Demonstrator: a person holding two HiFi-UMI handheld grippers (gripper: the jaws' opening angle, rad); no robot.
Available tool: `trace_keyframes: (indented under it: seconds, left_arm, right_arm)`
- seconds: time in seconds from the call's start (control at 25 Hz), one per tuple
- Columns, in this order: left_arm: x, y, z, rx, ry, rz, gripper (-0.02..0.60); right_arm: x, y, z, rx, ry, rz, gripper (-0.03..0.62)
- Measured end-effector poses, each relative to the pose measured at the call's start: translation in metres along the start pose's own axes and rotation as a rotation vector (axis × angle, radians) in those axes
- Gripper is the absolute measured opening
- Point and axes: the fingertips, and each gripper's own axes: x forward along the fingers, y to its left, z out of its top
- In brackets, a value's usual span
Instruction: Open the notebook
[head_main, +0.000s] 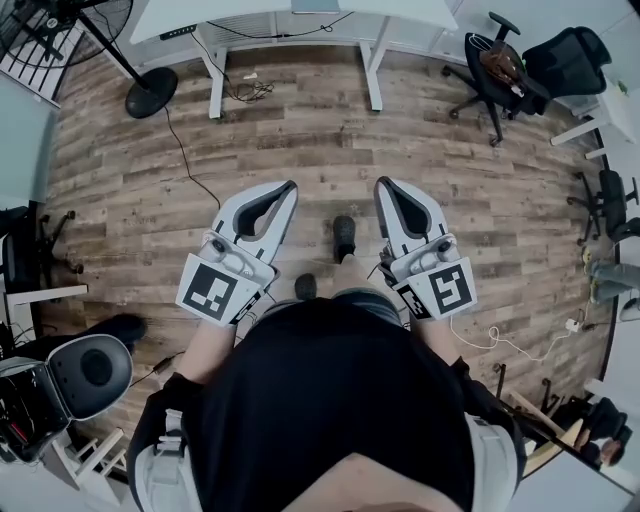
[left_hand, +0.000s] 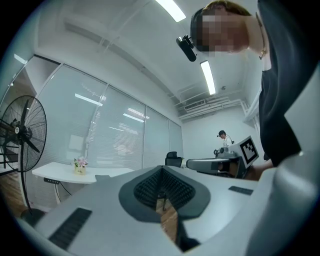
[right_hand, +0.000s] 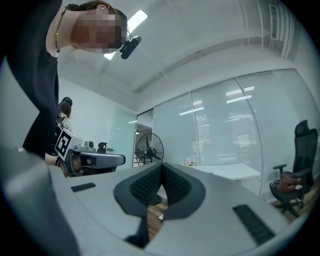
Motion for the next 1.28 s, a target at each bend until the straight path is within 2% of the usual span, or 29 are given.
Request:
trace_keyframes:
  seconds: [0.36, 0.76, 1.28]
  left_arm:
    - [0.033, 0.035, -0.006, 0.001, 0.017, 0.049, 0.012]
    - [0.112, 0.077, 0.003, 0.013, -0.004, 0.074, 0.012]
    - [0.212, 0.111, -0.001, 0.023, 0.001, 0.094, 0.012]
  right_arm:
    - [0.042, -0.039, -0.001, 0.005, -0.022, 0.033, 0.005]
    - [0.095, -0.115, -0.003, 0.009, -0.012, 0.051, 0.005]
    - [0.143, -0.210, -0.010, 0.016, -0.007, 0.076, 0.005]
